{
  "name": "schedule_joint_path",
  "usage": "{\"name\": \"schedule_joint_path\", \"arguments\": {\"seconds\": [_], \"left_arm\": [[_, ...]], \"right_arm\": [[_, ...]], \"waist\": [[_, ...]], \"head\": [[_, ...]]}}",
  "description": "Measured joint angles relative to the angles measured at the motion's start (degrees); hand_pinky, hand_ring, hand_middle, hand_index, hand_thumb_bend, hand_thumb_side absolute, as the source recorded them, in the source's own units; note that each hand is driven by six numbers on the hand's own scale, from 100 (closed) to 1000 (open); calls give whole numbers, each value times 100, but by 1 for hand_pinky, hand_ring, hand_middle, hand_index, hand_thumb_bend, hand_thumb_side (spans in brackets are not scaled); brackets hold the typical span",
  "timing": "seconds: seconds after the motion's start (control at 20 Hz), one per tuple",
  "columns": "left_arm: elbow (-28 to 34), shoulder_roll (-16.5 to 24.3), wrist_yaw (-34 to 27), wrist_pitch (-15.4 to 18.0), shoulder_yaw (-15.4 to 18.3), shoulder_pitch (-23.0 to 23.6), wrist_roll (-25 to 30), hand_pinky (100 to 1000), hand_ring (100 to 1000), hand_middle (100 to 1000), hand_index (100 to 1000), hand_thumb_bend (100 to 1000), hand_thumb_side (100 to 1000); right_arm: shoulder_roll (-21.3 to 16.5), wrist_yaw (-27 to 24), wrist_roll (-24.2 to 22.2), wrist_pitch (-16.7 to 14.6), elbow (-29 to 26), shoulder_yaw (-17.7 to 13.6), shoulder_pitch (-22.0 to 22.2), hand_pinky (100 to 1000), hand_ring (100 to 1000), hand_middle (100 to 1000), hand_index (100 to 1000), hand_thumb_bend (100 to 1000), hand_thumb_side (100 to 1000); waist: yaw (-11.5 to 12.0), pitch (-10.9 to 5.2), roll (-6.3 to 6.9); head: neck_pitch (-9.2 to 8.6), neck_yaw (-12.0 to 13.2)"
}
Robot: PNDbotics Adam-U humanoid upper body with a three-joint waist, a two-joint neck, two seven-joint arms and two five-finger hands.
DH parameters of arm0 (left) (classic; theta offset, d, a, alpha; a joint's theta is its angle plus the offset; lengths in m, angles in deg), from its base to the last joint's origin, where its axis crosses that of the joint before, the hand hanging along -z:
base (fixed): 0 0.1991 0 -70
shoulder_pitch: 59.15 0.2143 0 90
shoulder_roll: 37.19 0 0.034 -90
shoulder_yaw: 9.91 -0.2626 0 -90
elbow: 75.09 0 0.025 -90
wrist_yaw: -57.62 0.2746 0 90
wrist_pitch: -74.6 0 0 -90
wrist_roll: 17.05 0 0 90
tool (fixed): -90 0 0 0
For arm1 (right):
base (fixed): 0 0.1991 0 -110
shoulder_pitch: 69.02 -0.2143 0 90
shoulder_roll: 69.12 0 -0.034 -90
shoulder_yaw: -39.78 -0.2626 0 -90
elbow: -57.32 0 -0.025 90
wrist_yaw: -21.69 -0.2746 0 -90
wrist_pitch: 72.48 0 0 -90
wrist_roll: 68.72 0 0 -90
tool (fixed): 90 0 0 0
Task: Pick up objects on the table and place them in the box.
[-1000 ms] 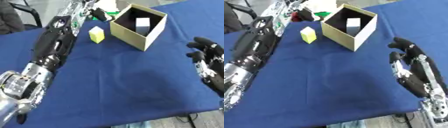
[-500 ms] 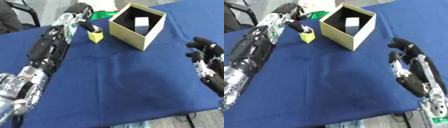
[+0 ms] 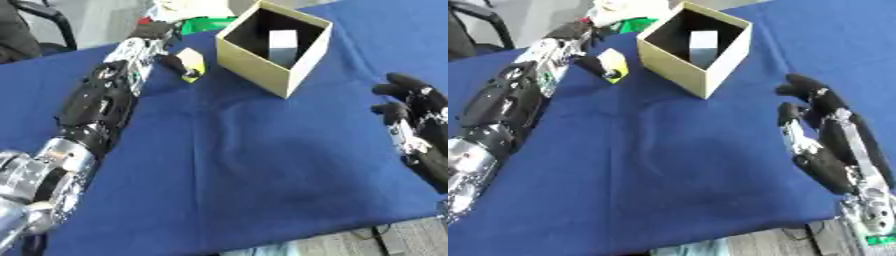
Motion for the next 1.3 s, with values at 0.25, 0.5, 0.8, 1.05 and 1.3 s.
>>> {"name": "schedule_joint_path", "arguments": {"seconds": [0.25, 0.5, 0.8, 1.05, 1.3], "left_arm": [[-75, -57, -87, -21, 0, 56, 40, 666, 534, 549, 747, 454, 246], [-13, -104, -233, 86, -5, 61, 43, 633, 489, 482, 691, 304, 140], [420, -103, -487, 245, -67, 68, -113, 617, 479, 461, 682, 287, 146], [1099, -99, -736, 354, -184, -86, -247, 611, 475, 455, 681, 289, 171], [1500, -224, -853, 446, -363, -221, -290, 618, 483, 464, 688, 296, 182]], "right_arm": [[0, 1, 0, 0, 0, -13, -12, 752, 886, 727, 882, 100, 512], [0, 2, -1, -1, 0, -14, -12, 752, 886, 727, 882, 100, 514], [1, 2, -1, -1, 0, -14, -11, 752, 886, 726, 882, 100, 513], [1, 2, -4, -2, 0, -14, -9, 753, 886, 726, 882, 100, 514], [1, 1, -21, -6, 0, -12, -10, 753, 886, 726, 882, 100, 514]], "waist": [[0, 22, -1], [4, 22, -2], [29, 20, -14], [23, -8, -14], [-39, -16, -14]], "head": [[-2, 0], [-2, 0], [-3, 0], [-3, 2], [-5, 32]]}}
